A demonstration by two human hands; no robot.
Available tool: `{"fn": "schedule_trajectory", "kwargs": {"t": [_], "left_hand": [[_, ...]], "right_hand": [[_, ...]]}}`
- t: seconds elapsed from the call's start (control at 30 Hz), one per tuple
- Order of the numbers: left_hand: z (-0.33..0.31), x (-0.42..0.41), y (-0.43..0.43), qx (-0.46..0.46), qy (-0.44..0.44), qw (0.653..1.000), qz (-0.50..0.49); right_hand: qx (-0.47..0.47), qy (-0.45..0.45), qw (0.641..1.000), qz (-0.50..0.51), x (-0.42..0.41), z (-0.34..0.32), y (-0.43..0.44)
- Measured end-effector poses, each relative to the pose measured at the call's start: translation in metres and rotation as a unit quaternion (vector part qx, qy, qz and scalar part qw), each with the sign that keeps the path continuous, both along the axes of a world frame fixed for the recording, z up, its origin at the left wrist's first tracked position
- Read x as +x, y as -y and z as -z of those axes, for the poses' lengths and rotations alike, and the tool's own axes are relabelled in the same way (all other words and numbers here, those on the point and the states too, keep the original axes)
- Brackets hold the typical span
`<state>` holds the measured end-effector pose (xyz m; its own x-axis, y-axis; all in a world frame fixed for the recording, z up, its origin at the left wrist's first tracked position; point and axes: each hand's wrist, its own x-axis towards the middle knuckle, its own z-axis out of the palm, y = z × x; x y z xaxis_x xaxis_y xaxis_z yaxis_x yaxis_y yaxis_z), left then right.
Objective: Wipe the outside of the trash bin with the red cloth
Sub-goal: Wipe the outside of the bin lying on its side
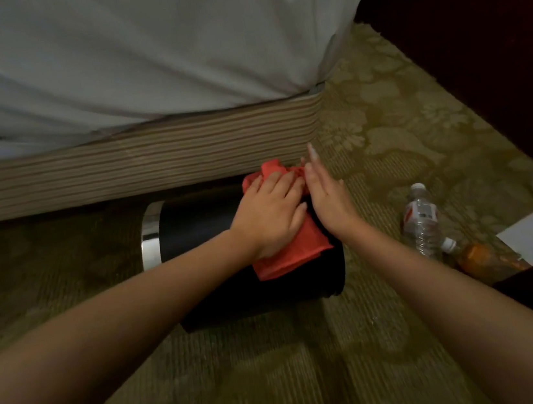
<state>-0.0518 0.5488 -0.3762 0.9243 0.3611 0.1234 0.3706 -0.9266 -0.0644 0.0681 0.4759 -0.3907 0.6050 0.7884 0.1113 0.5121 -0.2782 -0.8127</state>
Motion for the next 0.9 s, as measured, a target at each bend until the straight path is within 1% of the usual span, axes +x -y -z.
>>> {"fn": "schedule_trajectory", "kwargs": {"t": [0.1, 0.3, 0.43, 0.5, 0.6, 0.67, 0.77, 0.9], "left_hand": [[0.001, -0.03, -0.016, 0.01, -0.014, 1.0, 0.024], [-0.014, -0.115, -0.072, -0.019, -0.018, 0.998, -0.065], [-0.005, -0.103, -0.073, -0.023, 0.013, 0.993, -0.111], [-0.001, -0.09, -0.084, -0.057, 0.013, 0.989, -0.133], [-0.004, -0.077, -0.114, -0.155, -0.017, 0.977, -0.143], [-0.006, -0.068, -0.127, -0.186, -0.034, 0.969, -0.161], [-0.007, -0.067, -0.124, -0.17, -0.038, 0.971, -0.165], [-0.005, -0.097, -0.09, -0.106, 0.003, 0.984, -0.142]], "right_hand": [[-0.004, 0.034, 0.999, -0.011, 0.0, 0.004, 0.0], [-0.047, 0.109, 0.993, -0.022, 0.007, 0.007, -0.004], [-0.066, 0.134, 0.989, -0.024, 0.006, 0.009, -0.005], [-0.079, 0.132, 0.988, -0.019, 0.006, 0.008, -0.008], [-0.086, 0.127, 0.988, -0.012, 0.005, 0.006, -0.009], [-0.099, 0.15, 0.984, -0.01, 0.005, 0.007, -0.009], [-0.126, 0.189, 0.974, -0.007, 0.005, 0.006, -0.011], [-0.139, 0.215, 0.967, -0.013, 0.002, 0.004, -0.007]]}}
